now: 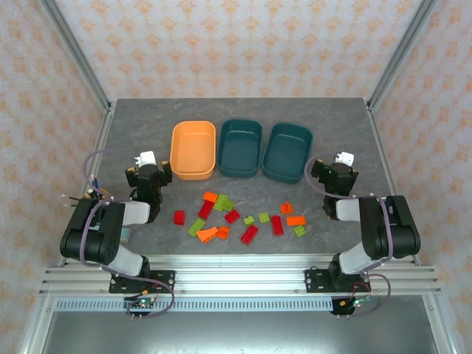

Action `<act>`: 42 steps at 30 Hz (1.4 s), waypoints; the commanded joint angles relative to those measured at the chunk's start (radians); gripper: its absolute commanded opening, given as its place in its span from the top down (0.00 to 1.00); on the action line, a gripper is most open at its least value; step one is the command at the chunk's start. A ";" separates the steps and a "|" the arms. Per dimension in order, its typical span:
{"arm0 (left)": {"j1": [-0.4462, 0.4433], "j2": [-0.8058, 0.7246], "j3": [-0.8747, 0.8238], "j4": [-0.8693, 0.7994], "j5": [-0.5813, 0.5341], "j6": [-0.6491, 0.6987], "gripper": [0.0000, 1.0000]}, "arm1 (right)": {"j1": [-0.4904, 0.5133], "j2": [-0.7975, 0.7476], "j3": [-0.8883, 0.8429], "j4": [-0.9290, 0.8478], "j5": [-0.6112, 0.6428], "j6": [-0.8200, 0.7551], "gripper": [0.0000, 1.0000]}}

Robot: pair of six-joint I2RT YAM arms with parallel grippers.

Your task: Sort the legos into containers by color

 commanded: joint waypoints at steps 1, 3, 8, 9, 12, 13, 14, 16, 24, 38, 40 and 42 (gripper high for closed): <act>0.001 -0.005 0.010 0.033 -0.001 -0.005 0.00 | 0.003 0.002 0.018 0.012 -0.007 -0.010 0.01; 0.001 -0.005 0.010 0.033 -0.002 -0.005 0.00 | 0.003 0.002 0.017 0.012 -0.007 -0.010 0.01; 0.001 -0.005 0.011 0.033 -0.002 -0.005 0.00 | 0.003 0.002 0.018 0.012 -0.007 -0.010 0.01; 0.001 -0.005 0.011 0.033 -0.002 -0.005 0.00 | 0.004 0.001 0.017 0.012 -0.007 -0.010 0.01; 0.002 -0.005 0.010 0.033 -0.002 -0.005 0.00 | 0.003 0.001 0.019 0.012 -0.007 -0.010 0.01; 0.002 -0.005 0.010 0.033 -0.002 -0.005 0.00 | 0.003 0.001 0.018 0.012 -0.007 -0.010 0.01; 0.001 -0.005 0.011 0.033 -0.001 -0.005 0.00 | 0.004 0.002 0.019 0.012 -0.007 -0.010 0.01; 0.001 -0.004 0.011 0.033 -0.001 -0.005 0.00 | 0.003 0.001 0.018 0.012 -0.007 -0.010 0.01; -0.040 -0.115 0.140 -0.262 -0.050 0.027 0.00 | 0.004 -0.064 0.057 -0.118 0.108 0.037 0.01; -0.236 -0.358 0.459 -0.591 -0.200 0.005 0.00 | 0.064 -0.485 0.539 -0.773 0.198 0.053 0.01; -0.283 -0.372 0.518 -0.593 -0.200 0.052 0.00 | 0.097 -0.485 0.685 -0.929 0.167 0.066 0.01; -0.320 -0.375 0.593 -0.622 -0.200 0.058 0.00 | 0.113 -0.440 0.883 -1.188 0.185 0.188 0.01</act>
